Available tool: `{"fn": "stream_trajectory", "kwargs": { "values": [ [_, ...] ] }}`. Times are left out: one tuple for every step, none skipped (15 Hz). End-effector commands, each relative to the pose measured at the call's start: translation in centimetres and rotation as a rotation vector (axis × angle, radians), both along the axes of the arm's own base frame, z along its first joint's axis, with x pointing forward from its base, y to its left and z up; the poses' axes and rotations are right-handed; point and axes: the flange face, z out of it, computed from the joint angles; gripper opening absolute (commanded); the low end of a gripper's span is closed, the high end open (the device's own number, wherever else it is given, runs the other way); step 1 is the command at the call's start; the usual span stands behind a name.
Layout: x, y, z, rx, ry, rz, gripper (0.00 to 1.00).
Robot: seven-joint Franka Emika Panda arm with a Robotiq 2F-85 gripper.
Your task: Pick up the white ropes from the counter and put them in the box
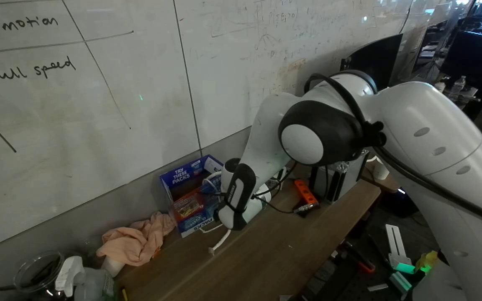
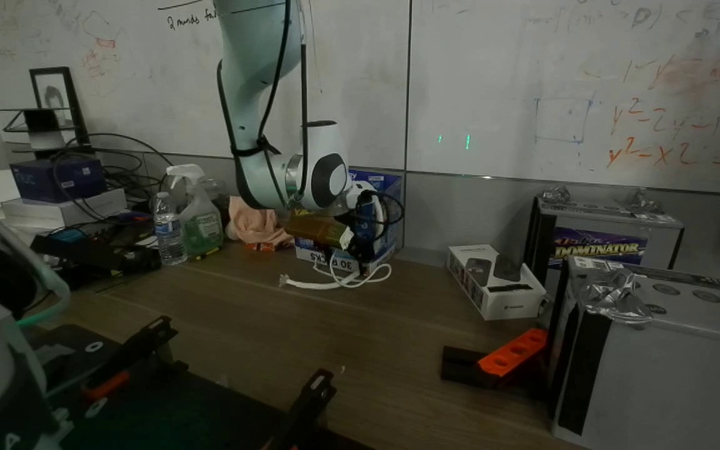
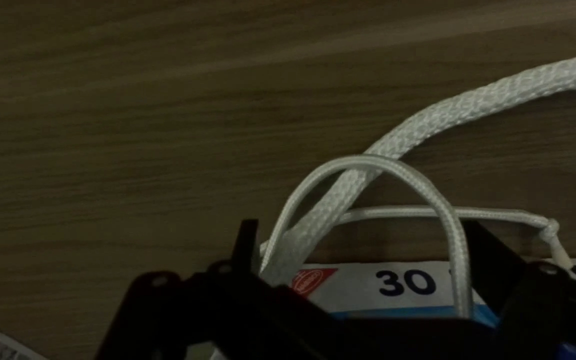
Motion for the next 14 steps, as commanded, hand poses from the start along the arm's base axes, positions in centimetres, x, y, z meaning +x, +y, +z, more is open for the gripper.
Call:
{"fn": "stream_trajectory", "kwargs": {
  "values": [
    [-0.2, -1.2, -0.1, -0.009, -0.036, -0.009, 1.00],
    [-0.3, -1.4, -0.4, -0.005, -0.040, -0.011, 1.00],
    [-0.3, -1.4, -0.7, 0.005, -0.043, -0.014, 1.00],
    [-0.3, -1.5, -1.0, 0.007, -0.050, -0.012, 1.00],
    [-0.2, -1.5, -1.3, 0.015, -0.055, -0.017, 1.00],
    [-0.2, -1.5, -1.7, 0.024, -0.058, -0.021, 1.00],
    [-0.3, -1.6, -2.1, 0.031, -0.062, -0.022, 1.00],
    [-0.2, -1.6, -2.4, 0.039, -0.071, -0.027, 1.00],
    [-0.1, -1.6, -2.7, 0.047, -0.078, -0.029, 1.00],
    [0.1, -1.6, -2.9, 0.054, -0.089, -0.034, 1.00],
    [0.3, -1.7, -3.0, 0.061, -0.100, -0.038, 1.00],
    [0.6, -1.7, -3.1, 0.071, -0.117, -0.043, 1.00],
    [0.8, -1.7, -3.1, 0.078, -0.128, -0.047, 1.00],
    [1.1, -1.8, -3.2, 0.086, -0.141, -0.052, 1.00]
  ]
}}
